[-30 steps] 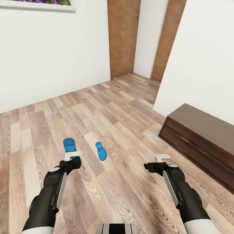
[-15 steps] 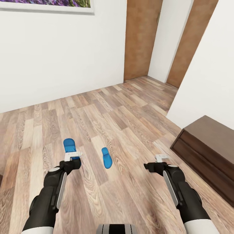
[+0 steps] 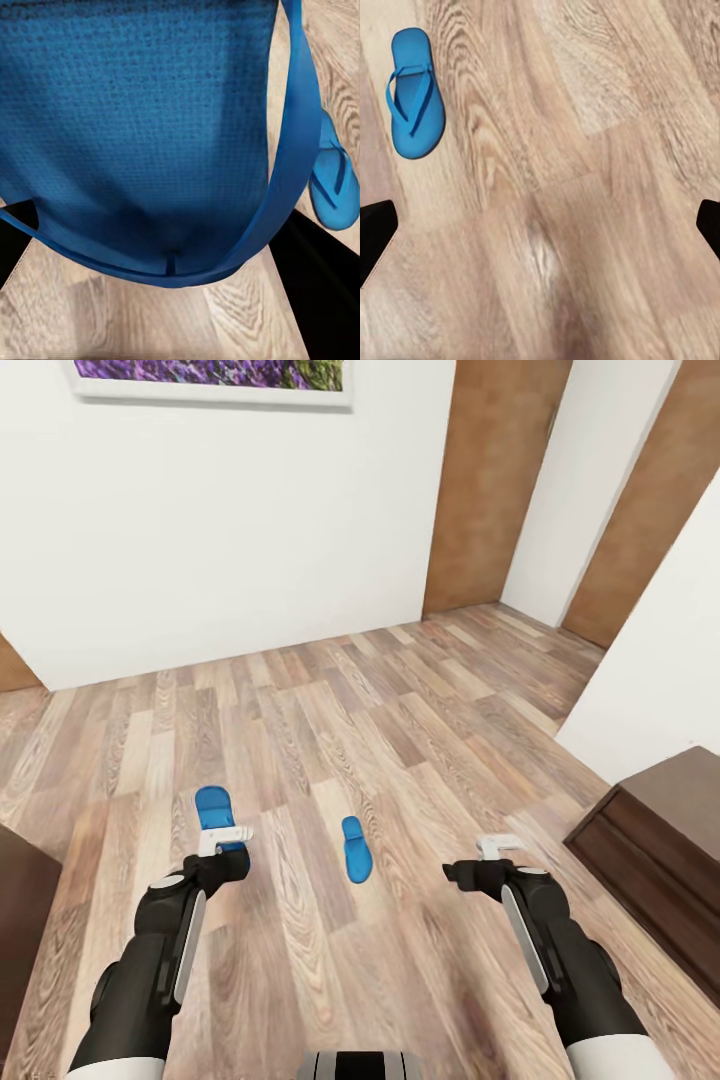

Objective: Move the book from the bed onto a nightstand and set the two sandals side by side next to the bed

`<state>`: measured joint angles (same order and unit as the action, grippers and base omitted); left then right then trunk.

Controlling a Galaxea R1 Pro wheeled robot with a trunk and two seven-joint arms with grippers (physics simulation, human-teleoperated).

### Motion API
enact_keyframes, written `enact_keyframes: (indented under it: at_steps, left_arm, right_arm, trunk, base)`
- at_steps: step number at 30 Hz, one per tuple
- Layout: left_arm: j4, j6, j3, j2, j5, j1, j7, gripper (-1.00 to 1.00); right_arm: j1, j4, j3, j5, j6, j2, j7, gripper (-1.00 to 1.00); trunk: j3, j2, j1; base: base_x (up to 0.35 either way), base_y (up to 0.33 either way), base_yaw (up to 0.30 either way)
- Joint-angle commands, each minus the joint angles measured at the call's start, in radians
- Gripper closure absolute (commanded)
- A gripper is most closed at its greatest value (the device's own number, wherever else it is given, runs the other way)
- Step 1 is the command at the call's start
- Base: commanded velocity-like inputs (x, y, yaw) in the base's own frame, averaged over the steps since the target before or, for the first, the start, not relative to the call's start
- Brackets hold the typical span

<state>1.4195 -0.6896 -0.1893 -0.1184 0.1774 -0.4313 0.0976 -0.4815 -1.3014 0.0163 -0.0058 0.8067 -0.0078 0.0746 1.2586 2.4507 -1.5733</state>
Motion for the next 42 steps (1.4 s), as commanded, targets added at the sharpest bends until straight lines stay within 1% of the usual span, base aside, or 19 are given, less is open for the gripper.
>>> enact_keyframes:
  at_steps: [1, 12, 21, 27, 33, 39, 42]
  left_arm:
    - [0.0, -0.004, -0.002, -0.001, 0.01, -0.001, 0.01, 1.0]
    - [-0.005, -0.004, -0.001, -0.001, 0.008, -0.001, 0.01, 1.0]
    - [-0.005, -0.004, -0.001, -0.001, 0.008, -0.001, 0.01, 1.0]
    - [-0.005, -0.005, -0.001, -0.001, 0.008, -0.001, 0.01, 1.0]
    - [-0.005, -0.005, -0.001, -0.001, 0.008, -0.001, 0.01, 1.0]
    - [-0.004, -0.003, -0.001, -0.001, 0.009, -0.001, 0.011, 1.0]
    - [-0.002, -0.004, 0.004, -0.001, 0.011, -0.001, 0.011, 1.0]
  right_arm:
    - [0.0, -0.001, 0.001, 0.0, 0.004, -0.001, 0.002, -1.0]
    - [0.0, 0.003, 0.001, 0.0, 0.003, 0.0, 0.002, -1.0]
    - [0.0, 0.002, 0.001, 0.0, 0.003, 0.0, 0.002, -1.0]
    - [0.0, 0.005, 0.001, 0.002, -0.002, 0.0, 0.001, -1.0]
    - [0.0, 0.008, 0.001, 0.004, -0.004, -0.001, -0.001, -1.0]
    - [0.0, 0.012, 0.0, 0.004, -0.009, 0.0, -0.021, -1.0]
    - [0.0, 0.054, 0.004, 0.009, -0.022, 0.003, -0.022, -1.0]
  trunk:
    - [0.0, 0.0, 0.0]
    - [-0.007, 0.0, 0.0]
    - [-0.011, 0.0, 0.0]
    - [-0.012, 0.0, 0.0]
    - [-0.012, 0.0, 0.0]
    - [-0.012, 0.0, 0.0]
    - [-0.012, 0.0, 0.0]
  base:
    - [0.0, 0.0, 0.267]
    - [0.072, 0.0, 0.267]
    - [0.286, 0.004, 0.252]
    - [0.253, 0.199, 0.026]
    - [0.056, 0.277, 0.002]
    - [0.002, 0.031, 0.0]
    - [0.0, 0.0, 0.0]
